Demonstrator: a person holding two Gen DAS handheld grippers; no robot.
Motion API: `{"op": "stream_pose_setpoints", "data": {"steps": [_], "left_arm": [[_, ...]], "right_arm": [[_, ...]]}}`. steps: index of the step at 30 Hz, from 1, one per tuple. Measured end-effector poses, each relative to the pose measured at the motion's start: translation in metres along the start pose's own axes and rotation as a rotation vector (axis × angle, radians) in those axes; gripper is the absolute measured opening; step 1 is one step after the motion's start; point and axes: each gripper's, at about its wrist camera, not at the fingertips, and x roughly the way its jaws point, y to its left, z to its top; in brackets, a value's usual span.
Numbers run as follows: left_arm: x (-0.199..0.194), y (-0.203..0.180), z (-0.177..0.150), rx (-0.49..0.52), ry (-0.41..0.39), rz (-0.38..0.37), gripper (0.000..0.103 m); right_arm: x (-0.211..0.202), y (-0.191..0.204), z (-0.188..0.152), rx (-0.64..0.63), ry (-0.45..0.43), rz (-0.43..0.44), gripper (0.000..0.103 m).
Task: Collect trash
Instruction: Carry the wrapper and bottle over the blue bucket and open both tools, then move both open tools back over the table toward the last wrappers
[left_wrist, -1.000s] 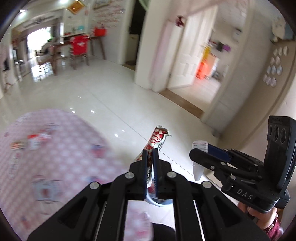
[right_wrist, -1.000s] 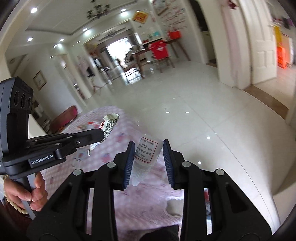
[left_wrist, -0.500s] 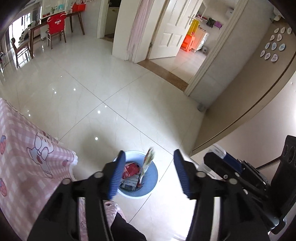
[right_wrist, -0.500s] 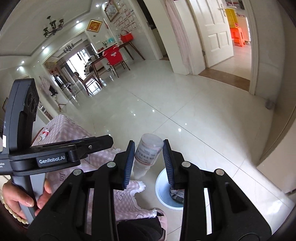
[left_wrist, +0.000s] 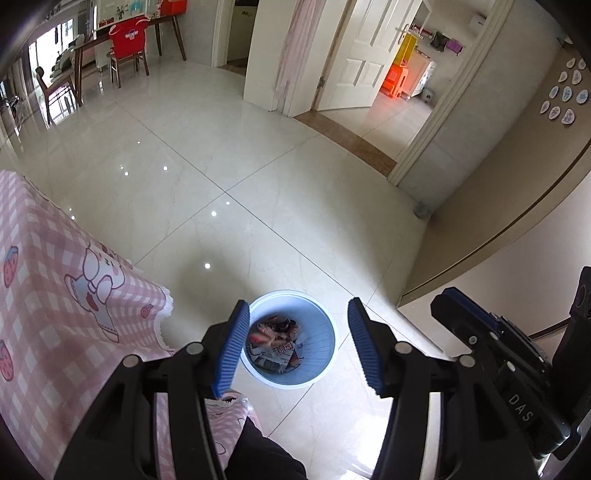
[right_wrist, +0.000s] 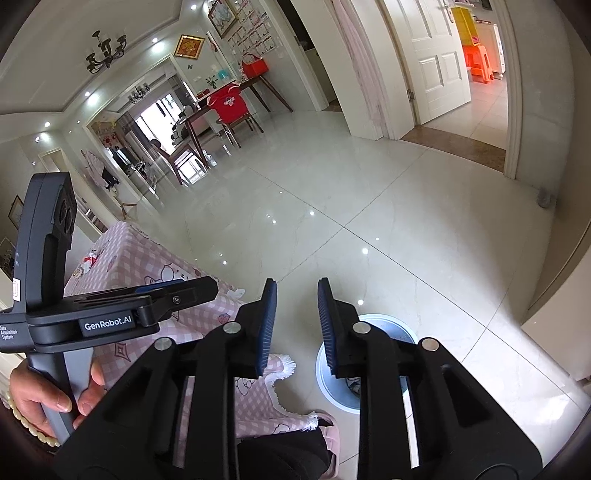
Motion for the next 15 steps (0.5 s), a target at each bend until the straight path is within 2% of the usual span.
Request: {"op": "stream_pose_setpoints", "data": {"steps": [9, 11, 12, 13, 15], "left_arm": [[-0.045, 0.021, -0.01, -0.008, -0.076, 0.035, 0.063], [-0.065, 0.028, -0.014, -0.005, -0.11, 0.058, 0.067], [-0.073, 0.031, -0.015, -0.003, -0.123, 0.069, 0.069], [-0.084, 0.037, -0.018, -0.004, -0.141, 0.085, 0.069], [-0.104, 0.049, -0.022, -0.008, -0.173, 0.111, 0.073]], "right_arm": [[-0.009, 0.029, 0.0, -0.048, -0.005, 0.032, 0.024], [-0.01, 0.043, 0.001, -0.071, -0.004, 0.048, 0.028], [-0.011, 0.047, 0.001, -0.08, -0.004, 0.055, 0.033], [-0.011, 0.054, 0.001, -0.091, -0.005, 0.061, 0.043], [-0.012, 0.073, 0.001, -0.118, -0.009, 0.08, 0.045]]}}
